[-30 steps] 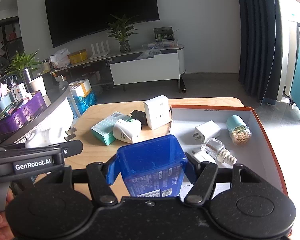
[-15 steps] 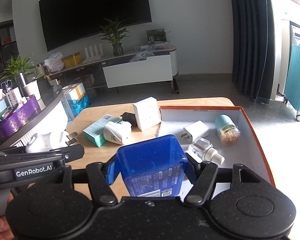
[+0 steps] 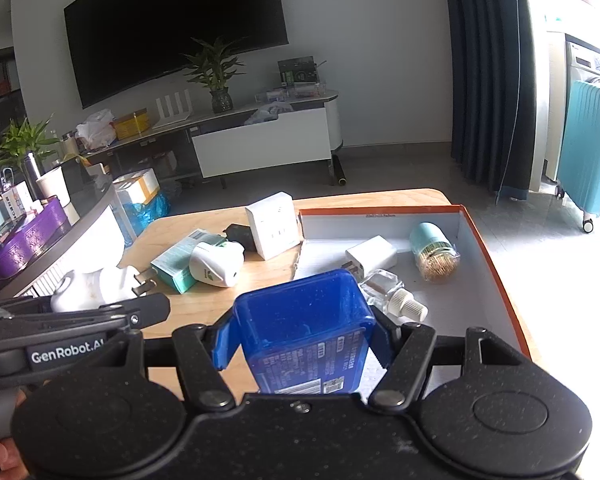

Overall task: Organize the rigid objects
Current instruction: 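Carry the white plug adapter with the left gripper while the right carries the blue box to the tray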

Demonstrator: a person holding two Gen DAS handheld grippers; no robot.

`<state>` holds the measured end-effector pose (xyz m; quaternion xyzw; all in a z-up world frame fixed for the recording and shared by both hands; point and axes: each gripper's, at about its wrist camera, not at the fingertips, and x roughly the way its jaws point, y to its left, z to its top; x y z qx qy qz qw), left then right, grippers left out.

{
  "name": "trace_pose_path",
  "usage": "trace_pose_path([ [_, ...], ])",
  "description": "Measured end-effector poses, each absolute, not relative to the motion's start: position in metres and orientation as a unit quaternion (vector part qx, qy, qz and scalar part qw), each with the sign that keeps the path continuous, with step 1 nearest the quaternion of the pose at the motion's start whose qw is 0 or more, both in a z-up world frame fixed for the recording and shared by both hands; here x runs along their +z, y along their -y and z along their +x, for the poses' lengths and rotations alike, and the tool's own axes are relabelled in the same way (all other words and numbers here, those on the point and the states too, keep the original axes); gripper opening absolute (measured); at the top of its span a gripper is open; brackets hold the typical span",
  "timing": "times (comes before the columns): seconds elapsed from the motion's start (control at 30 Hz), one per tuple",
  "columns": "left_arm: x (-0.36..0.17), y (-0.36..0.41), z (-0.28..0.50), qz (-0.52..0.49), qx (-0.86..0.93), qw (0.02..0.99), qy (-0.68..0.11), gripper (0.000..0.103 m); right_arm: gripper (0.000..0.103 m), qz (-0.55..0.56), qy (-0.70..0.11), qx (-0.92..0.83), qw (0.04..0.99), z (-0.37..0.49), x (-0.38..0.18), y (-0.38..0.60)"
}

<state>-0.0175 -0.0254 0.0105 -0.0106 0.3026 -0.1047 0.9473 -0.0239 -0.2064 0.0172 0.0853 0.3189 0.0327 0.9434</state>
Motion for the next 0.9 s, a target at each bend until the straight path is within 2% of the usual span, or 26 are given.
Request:
trace_pose_path([
  [0.9,0.001,0.077,-0.014,0.007,-0.162,0.936,-0.312,0.072,0.078,0.099,-0.322,-0.029,0.941,-0.042,0.013,0.257],
])
